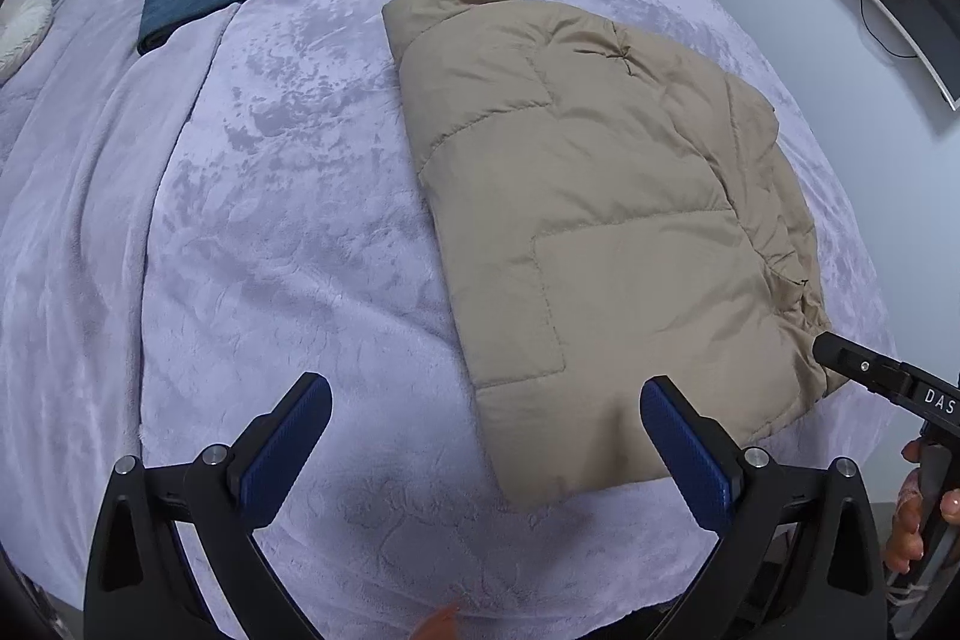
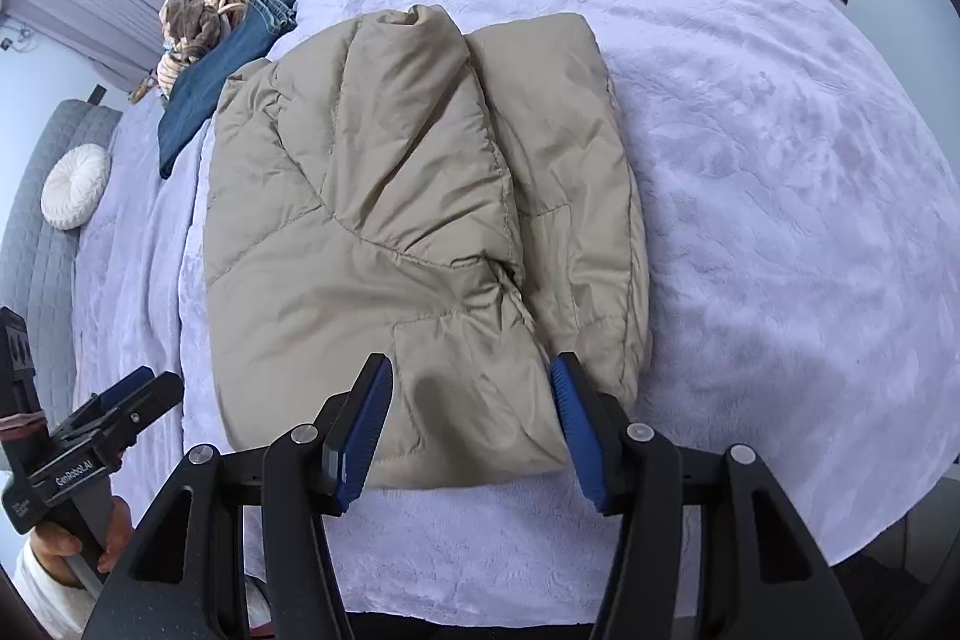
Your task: Fold large clothes
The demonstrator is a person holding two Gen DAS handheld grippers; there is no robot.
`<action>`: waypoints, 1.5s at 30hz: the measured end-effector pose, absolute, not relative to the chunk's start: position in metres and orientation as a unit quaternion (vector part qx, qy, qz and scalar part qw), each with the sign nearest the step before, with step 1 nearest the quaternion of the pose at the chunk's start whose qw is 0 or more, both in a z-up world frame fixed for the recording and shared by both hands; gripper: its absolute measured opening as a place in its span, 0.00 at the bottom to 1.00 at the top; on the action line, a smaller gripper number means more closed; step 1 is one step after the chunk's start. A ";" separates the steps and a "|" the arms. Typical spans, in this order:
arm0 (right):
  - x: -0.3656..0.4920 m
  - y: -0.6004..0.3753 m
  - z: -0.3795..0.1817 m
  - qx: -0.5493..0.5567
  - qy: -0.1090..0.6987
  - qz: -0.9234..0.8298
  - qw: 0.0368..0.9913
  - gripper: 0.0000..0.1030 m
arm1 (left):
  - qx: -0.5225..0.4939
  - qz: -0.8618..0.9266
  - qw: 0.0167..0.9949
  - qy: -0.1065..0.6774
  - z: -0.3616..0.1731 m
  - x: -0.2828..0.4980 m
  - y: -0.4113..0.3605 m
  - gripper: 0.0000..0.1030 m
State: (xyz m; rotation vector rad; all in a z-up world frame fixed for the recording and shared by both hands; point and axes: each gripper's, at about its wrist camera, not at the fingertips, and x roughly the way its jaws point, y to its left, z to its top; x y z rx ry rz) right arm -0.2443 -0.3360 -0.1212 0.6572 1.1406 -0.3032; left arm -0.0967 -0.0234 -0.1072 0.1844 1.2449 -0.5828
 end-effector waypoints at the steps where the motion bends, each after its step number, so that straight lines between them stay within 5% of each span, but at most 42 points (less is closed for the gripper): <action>1: -0.246 -0.334 -0.120 0.305 0.527 -0.142 0.781 0.57 | 0.084 -0.267 0.768 0.576 -0.108 -0.097 -0.021 1.00; 4: -0.252 -0.328 -0.115 0.307 0.525 -0.149 0.780 0.59 | 0.083 -0.261 0.764 0.584 -0.110 -0.100 -0.014 1.00; 7: -0.251 -0.321 -0.106 0.304 0.519 -0.148 0.786 0.76 | 0.082 -0.255 0.766 0.585 -0.109 -0.101 -0.010 1.00; 45: -0.168 -0.420 -0.143 0.283 0.591 -0.075 0.752 0.84 | 0.061 -0.184 0.763 0.616 -0.133 -0.038 -0.075 1.00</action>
